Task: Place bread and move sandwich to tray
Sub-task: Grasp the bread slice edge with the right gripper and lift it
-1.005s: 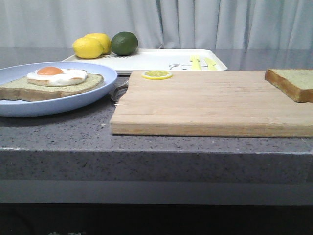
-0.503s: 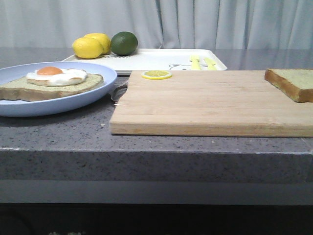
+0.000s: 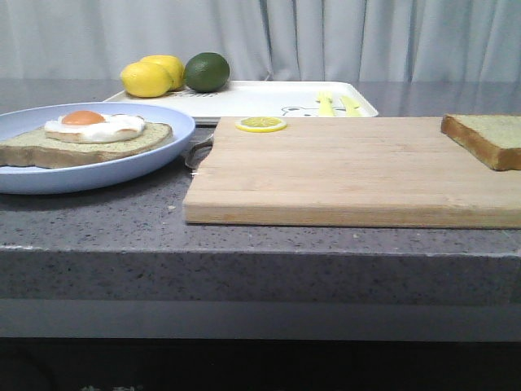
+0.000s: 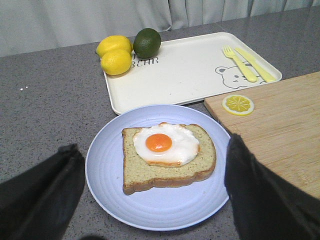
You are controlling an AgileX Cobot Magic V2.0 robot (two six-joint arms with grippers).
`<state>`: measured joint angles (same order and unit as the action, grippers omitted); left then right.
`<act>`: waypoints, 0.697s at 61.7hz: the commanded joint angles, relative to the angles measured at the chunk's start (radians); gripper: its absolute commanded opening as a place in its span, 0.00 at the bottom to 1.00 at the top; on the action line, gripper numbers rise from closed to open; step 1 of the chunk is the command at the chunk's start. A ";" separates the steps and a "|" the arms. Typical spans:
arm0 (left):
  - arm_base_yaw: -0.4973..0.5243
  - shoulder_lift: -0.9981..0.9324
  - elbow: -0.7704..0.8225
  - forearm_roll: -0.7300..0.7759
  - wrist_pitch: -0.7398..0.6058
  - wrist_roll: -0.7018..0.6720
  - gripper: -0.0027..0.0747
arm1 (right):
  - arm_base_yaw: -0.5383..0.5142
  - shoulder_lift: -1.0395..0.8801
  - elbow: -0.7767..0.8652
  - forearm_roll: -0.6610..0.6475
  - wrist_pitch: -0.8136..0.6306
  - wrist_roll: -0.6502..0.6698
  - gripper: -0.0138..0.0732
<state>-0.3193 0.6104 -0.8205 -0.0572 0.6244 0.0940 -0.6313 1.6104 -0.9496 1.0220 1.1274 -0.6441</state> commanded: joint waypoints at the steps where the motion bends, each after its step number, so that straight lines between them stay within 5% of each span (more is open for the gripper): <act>1: -0.008 0.006 -0.027 -0.002 -0.076 -0.009 0.77 | 0.000 -0.026 -0.031 0.089 0.067 -0.039 0.72; 11: -0.008 0.006 -0.027 0.000 -0.076 -0.009 0.77 | 0.000 -0.025 -0.031 0.132 0.105 -0.054 0.65; 31: -0.008 0.006 -0.027 0.004 -0.078 -0.009 0.77 | 0.000 -0.025 -0.031 0.205 0.186 -0.097 0.20; 43: -0.008 0.006 -0.027 0.005 -0.084 -0.009 0.77 | 0.028 -0.052 -0.031 0.262 0.213 -0.104 0.15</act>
<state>-0.3193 0.6104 -0.8205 -0.0501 0.6260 0.0940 -0.6188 1.6157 -0.9496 1.1996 1.1746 -0.7269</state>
